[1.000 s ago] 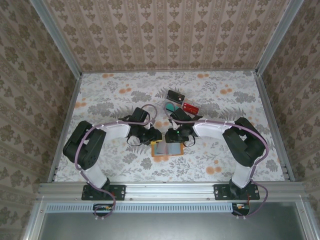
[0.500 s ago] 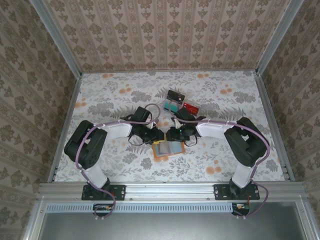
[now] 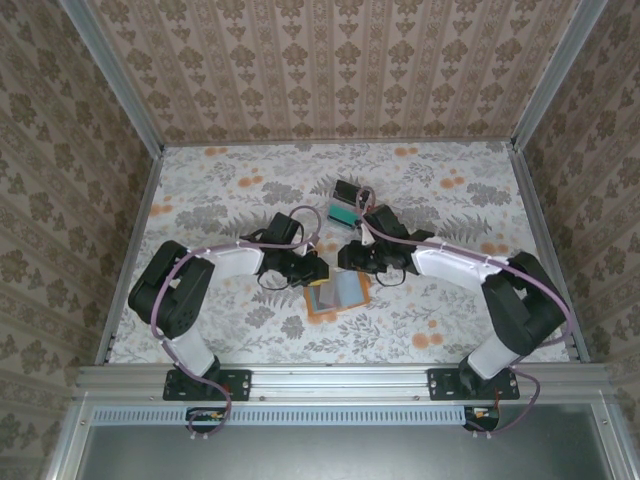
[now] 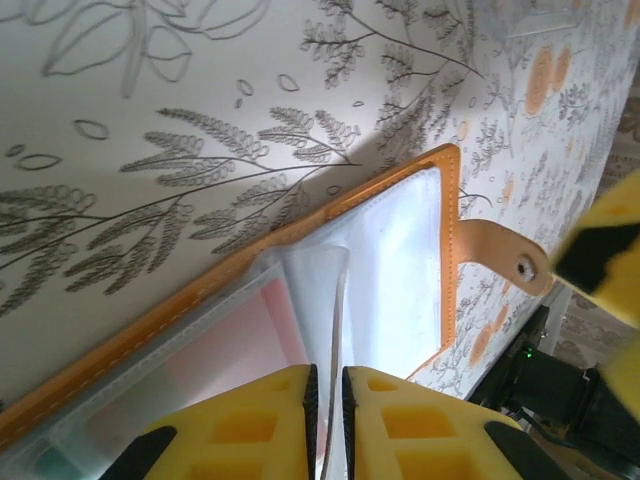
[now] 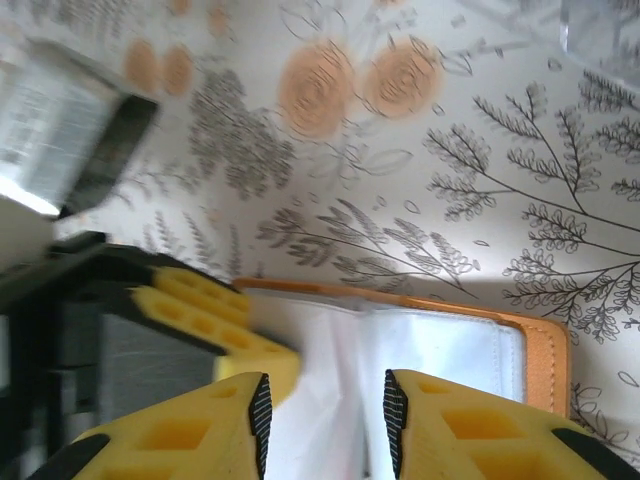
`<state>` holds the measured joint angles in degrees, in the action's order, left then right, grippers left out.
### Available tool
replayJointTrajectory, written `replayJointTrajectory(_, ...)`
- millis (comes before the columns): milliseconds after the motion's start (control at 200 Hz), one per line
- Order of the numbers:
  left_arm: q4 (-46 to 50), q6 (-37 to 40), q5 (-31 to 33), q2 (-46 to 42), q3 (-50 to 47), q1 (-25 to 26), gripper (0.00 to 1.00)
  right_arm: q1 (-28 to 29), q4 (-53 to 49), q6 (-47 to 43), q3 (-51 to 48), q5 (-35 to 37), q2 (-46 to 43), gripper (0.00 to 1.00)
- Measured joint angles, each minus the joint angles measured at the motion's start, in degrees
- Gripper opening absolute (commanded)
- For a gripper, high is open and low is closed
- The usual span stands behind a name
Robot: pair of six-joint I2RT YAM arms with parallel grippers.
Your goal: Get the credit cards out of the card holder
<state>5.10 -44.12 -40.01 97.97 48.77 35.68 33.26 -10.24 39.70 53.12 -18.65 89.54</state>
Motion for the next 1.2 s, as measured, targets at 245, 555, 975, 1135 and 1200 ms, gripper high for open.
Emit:
replayJointTrajectory(245, -5.57, -3.28, -1.66, 0.02, 0.85, 4.76, 0.40, -0.55, -0.63, 1.57, -1.84, 4.09, -8.59, 0.44)
replayJointTrajectory(555, -7.19, -4.79, -1.16, 2.69, 3.80, 5.51, 0.44, -1.38, -3.15, 1.68, -3.67, 9.33, -13.94, 0.44)
replayJointTrajectory(975, -6.71, -6.36, 1.05, -2.34, -0.68, 0.24, 0.30, 6.58, -8.13, -3.02, -0.15, 11.82, -10.69, 0.38)
replayJointTrajectory(1135, -4.55, -6.80, 3.43, -8.68, -4.85, -4.61, 0.27, 11.52, -10.12, -5.64, 4.17, 11.93, -3.65, 0.39)
replayJointTrajectory(1200, -3.58, -7.10, 4.63, -10.93, -6.49, -5.49, 0.28, 13.16, -11.23, -6.60, 6.56, 11.76, 0.61, 0.40)
